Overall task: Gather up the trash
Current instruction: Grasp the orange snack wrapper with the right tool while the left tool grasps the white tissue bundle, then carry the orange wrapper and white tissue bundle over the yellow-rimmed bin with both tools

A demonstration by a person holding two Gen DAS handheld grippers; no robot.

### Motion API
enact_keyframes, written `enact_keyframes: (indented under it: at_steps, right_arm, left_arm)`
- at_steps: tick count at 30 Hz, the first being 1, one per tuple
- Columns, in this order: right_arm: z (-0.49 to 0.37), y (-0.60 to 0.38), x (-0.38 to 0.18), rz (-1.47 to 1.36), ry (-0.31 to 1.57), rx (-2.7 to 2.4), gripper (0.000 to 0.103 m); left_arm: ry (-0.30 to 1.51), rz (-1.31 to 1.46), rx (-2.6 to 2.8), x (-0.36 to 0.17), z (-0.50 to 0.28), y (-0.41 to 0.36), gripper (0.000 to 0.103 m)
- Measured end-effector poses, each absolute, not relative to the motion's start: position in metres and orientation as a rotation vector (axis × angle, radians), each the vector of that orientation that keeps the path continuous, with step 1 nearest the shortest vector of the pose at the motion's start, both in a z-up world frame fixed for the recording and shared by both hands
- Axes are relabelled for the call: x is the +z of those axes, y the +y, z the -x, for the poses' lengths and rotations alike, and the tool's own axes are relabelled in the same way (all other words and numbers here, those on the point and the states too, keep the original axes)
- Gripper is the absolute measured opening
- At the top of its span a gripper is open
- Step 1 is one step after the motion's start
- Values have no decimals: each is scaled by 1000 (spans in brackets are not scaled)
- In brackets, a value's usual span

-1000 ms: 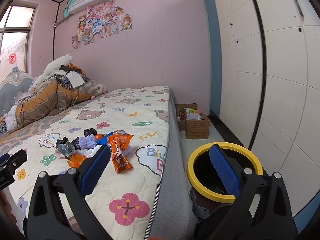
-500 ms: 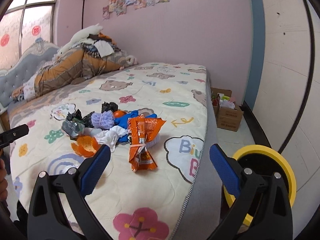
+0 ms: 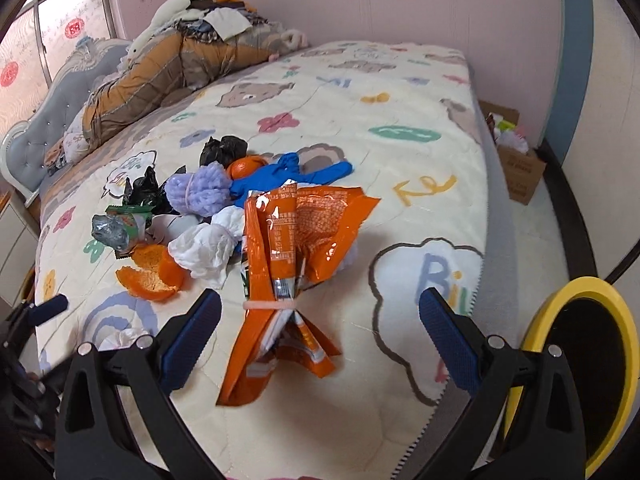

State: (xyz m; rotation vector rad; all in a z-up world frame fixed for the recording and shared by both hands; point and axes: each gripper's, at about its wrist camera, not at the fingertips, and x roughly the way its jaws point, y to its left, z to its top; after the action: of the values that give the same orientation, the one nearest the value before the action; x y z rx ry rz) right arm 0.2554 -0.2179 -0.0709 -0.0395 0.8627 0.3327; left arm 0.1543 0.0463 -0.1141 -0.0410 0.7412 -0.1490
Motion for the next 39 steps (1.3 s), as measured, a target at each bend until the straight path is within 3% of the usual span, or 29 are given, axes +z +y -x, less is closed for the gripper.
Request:
enact_keyframes:
  at_steps: [6,11,13,17,19,22,27,29,30,37,39]
  right_arm:
    - [-278,-221,-88,-44,916,379,95]
    - [-280,-223,-95,-94,936,428,93]
    - [-279,-223,-96,-78,942,438,78]
    - [-277,-226,-95,-82,945,440,66]
    - [-275,-230,-94,-96,944,455,46]
    - [-272,-237,-90,-129,927,468,31]
    - [-264,-244,-82,-145,895,501,29]
    - [-259,-244,-80,-135,880,512,29]
    - [-257,-245,-79,-136,876,518,29]
    - [-255,-252,-81,-174,884,520,29]
    - [-256,-254,-82,-181,887,515,29]
  left_arm:
    - [804,20,-194,-129,-174,26,95]
    - [814,-46,-236,-134,-178,3,85]
    - [817,-69,-256,-134,-178,-5,77]
    - [823,-89,-256,-138,-182,-14,64]
    - [828,-86,-243,-140,-185,-14,55]
    - [815,-66,-230,-137,-184,-11,42]
    - [808,-25,-235,-131,-183,-3,29]
    - [799,-35,-227,-131,-180,-3,18]
    - [795,-43,-222,-131,-179,-3,7]
    - [796,-98,-235,-138,-175,-6,7]
    - [792,-104,-247,-134,-171,-5,12]
